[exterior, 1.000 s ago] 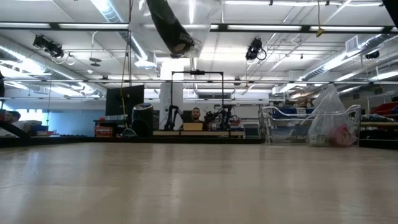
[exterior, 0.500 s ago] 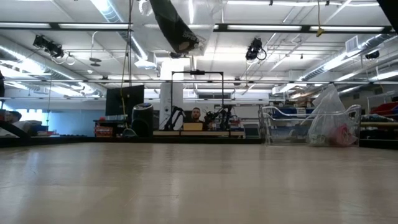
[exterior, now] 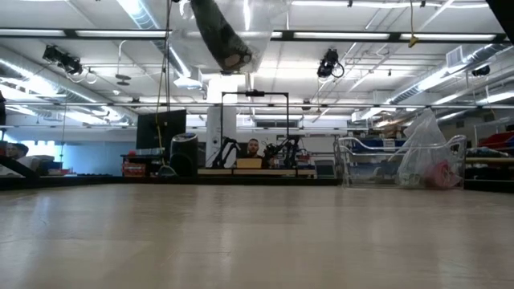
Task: Roll bandage
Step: Close the transparent ziplock bag
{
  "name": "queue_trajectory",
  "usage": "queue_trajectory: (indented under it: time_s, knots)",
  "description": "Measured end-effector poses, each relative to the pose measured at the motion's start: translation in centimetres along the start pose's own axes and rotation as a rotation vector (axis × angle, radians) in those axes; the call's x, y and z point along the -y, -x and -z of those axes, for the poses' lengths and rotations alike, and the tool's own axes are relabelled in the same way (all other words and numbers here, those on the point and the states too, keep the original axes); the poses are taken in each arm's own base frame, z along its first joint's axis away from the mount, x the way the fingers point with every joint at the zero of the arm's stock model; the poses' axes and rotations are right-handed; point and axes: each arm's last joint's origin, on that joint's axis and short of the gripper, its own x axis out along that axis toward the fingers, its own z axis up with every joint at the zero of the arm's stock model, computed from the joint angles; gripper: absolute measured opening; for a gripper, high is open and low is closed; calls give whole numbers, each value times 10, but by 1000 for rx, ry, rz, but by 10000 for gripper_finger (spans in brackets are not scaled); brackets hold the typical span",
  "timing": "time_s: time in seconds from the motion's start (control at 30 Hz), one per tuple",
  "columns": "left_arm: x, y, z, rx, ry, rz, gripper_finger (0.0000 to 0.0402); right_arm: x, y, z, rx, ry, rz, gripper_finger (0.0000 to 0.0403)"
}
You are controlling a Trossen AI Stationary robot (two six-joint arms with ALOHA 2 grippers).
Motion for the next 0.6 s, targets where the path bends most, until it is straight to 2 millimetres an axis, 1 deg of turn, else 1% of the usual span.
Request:
queue_trajectory:
  time_s: [0.17,0.27,0.33,0.6]
  knots:
    - [0,0,-1,9,0,1,5,-2,7,1,-3,1,-3,21]
    - [0,0,-2,17,1,-2,5,-3,12,1,-3,-6,-3,26]
    - [0,0,-1,13,1,-4,5,-3,14,4,-33,-17,-5,29]
    - [0,3,-1,12,1,-10,5,-6,16,9,-80,-19,-6,25]
